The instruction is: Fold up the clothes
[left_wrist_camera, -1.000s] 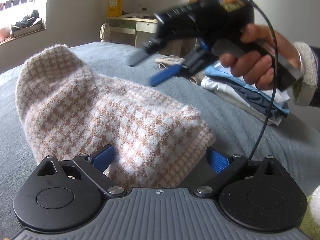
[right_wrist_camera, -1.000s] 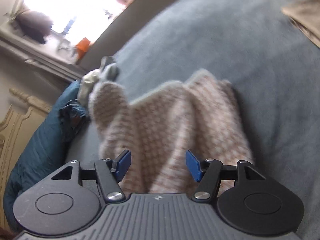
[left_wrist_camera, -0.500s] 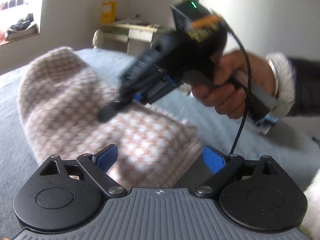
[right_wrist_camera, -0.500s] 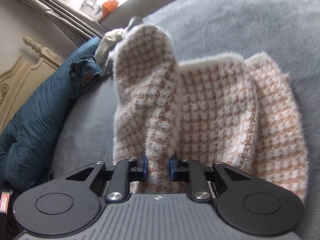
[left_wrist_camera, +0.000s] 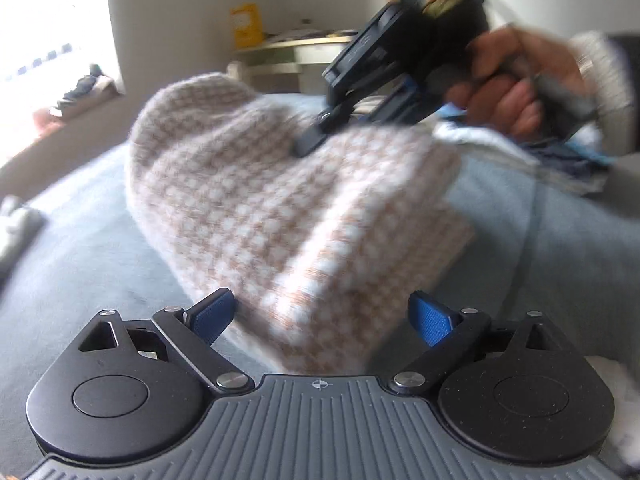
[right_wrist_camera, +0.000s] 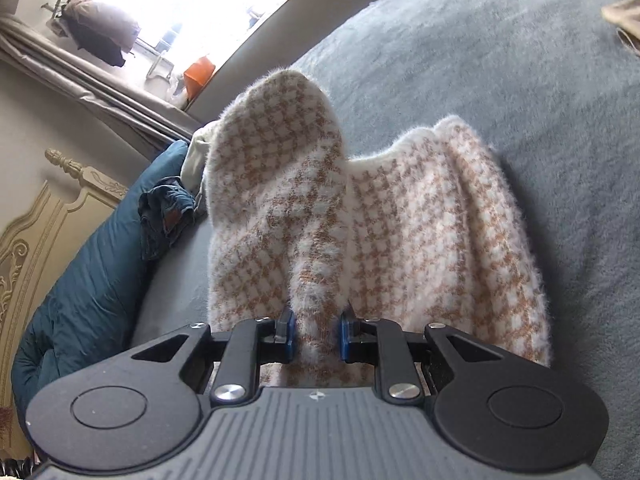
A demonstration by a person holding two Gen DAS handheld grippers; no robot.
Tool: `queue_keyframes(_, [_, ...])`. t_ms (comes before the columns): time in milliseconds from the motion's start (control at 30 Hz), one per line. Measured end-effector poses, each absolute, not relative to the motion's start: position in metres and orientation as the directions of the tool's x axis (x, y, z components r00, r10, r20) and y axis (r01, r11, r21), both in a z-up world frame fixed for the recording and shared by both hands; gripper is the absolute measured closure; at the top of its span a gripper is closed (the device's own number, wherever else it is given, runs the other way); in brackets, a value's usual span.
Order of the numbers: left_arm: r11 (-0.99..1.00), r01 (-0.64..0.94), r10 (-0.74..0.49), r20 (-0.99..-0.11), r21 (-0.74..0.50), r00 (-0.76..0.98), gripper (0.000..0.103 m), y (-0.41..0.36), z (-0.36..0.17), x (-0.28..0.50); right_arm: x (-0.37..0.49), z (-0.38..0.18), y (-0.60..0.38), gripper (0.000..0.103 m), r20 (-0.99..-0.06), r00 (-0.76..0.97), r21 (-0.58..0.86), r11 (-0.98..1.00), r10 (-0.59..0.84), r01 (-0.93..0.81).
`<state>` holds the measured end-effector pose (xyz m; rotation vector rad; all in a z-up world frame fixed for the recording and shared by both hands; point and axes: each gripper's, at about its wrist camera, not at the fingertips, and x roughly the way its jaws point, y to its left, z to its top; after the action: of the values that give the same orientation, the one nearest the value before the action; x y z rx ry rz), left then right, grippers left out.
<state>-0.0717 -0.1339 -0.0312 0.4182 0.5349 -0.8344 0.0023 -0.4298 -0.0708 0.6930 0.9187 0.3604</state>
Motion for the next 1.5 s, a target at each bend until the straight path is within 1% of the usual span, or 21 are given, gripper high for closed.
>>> queue_keyframes(67, [0.667, 0.725, -0.529, -0.577, 0.171, 0.622, 0.011, -0.141, -0.035, -0.068, -0.001, -0.064, -0.429, 0.082, -0.596, 0.577, 0.673, 0.739, 0.558, -0.018])
queue_keyframes(100, [0.692, 0.701, -0.501, -0.585, 0.172, 0.638, 0.016, -0.14, -0.038, -0.064, -0.005, -0.06, -0.431, 0.082, -0.593, 0.584, 0.665, 0.746, 0.554, -0.033])
queue_keyframes(133, [0.717, 0.676, -0.472, -0.594, 0.171, 0.651, 0.016, -0.139, -0.041, -0.058, -0.009, -0.055, -0.431, 0.082, -0.59, 0.593, 0.656, 0.754, 0.548, -0.045])
queue_keyframes(233, [0.748, 0.656, -0.461, -0.631, 0.102, 0.624, 0.016, -0.127, -0.044, -0.053, -0.024, -0.035, -0.429, 0.084, -0.599, 0.625, 0.584, 0.807, 0.501, -0.087])
queue_keyframes(300, [0.736, 0.663, -0.444, -0.64, 0.14, 0.627, 0.016, -0.127, -0.047, -0.061, -0.033, -0.026, -0.427, 0.085, -0.625, 0.633, 0.511, 0.852, 0.457, -0.11])
queue_keyframes(367, [0.729, 0.667, -0.424, -0.661, 0.157, 0.619, 0.016, -0.127, -0.052, -0.065, -0.04, -0.032, -0.426, 0.085, -0.666, 0.627, 0.44, 0.891, 0.405, -0.109])
queue_keyframes(400, [0.733, 0.665, -0.418, -0.679, 0.14, 0.604, 0.016, -0.129, -0.056, -0.063, -0.041, -0.04, -0.428, 0.085, -0.683, 0.622, 0.42, 0.903, 0.383, -0.094])
queue_keyframes(433, [0.739, 0.663, -0.412, -0.697, 0.122, 0.587, 0.016, -0.131, -0.059, -0.061, -0.042, -0.053, -0.433, 0.085, -0.7, 0.612, 0.415, 0.907, 0.367, -0.07])
queue_keyframes(500, [0.727, 0.676, -0.418, -0.7, 0.124, 0.578, 0.016, -0.134, -0.058, -0.066, -0.04, -0.089, -0.447, 0.085, -0.726, 0.58, 0.455, 0.89, 0.369, 0.004])
queue_keyframes(567, [0.709, 0.693, -0.43, -0.698, 0.132, 0.573, 0.018, -0.136, -0.056, -0.072, -0.039, -0.11, -0.458, 0.085, -0.718, 0.579, 0.504, 0.862, 0.387, 0.049])
queue_keyframes(633, [0.703, 0.7, -0.438, -0.699, 0.125, 0.565, 0.02, -0.136, -0.054, -0.075, -0.04, -0.104, -0.461, 0.085, -0.695, 0.605, 0.515, 0.857, 0.39, 0.039])
queue_keyframes(767, [0.738, 0.672, -0.438, -0.714, 0.062, 0.547, 0.02, -0.135, -0.061, -0.062, -0.028, -0.069, -0.448, 0.084, -0.675, 0.63, 0.453, 0.89, 0.384, -0.057])
queue_keyframes(867, [0.751, 0.659, -0.44, -0.712, 0.043, 0.547, 0.02, -0.136, -0.059, -0.058, -0.017, -0.044, -0.435, 0.084, -0.649, 0.652, 0.401, 0.905, 0.392, -0.145])
queue_keyframes(933, [0.759, 0.651, -0.437, -0.727, 0.018, 0.53, 0.02, -0.137, -0.062, -0.057, -0.011, -0.041, -0.428, 0.084, -0.664, 0.645, 0.349, 0.92, 0.377, -0.179])
queue_keyframes(1000, [0.758, 0.652, -0.441, -0.74, -0.004, 0.508, 0.02, -0.137, -0.064, -0.06, -0.008, -0.05, -0.43, 0.084, -0.695, 0.624, 0.321, 0.93, 0.358, -0.177])
queue_keyframes(1100, [0.732, 0.681, -0.461, -0.755, -0.026, 0.467, 0.021, -0.136, -0.064, -0.065, -0.012, -0.075, -0.444, 0.084, -0.735, 0.582, 0.36, 0.928, 0.348, -0.1])
queue_keyframes(1167, [0.708, 0.704, -0.487, -0.761, -0.057, 0.428, 0.021, -0.13, -0.064, -0.067, -0.016, -0.078, -0.452, 0.084, -0.73, 0.587, 0.382, 0.921, 0.35, -0.076])
queue_keyframes(1267, [0.641, 0.744, -0.603, -0.724, -0.19, 0.335, 0.021, -0.105, -0.051, -0.064, -0.02, -0.073, -0.455, 0.084, -0.726, 0.595, 0.371, 0.925, 0.346, -0.086])
queue_keyframes(1367, [0.627, 0.733, -0.668, -0.666, -0.264, 0.332, 0.018, -0.08, -0.03, -0.06, -0.022, -0.078, -0.457, 0.084, -0.726, 0.593, 0.377, 0.923, 0.348, -0.079])
queue_keyframes(1467, [0.653, 0.693, -0.692, -0.611, -0.305, 0.384, 0.016, -0.075, -0.015, -0.052, -0.021, -0.084, -0.456, 0.083, -0.722, 0.597, 0.382, 0.921, 0.35, -0.079])
queue_keyframes(1500, [0.659, 0.682, -0.694, -0.605, -0.316, 0.39, 0.016, -0.08, -0.012, -0.049, -0.021, -0.086, -0.456, 0.082, -0.719, 0.599, 0.382, 0.921, 0.352, -0.083])
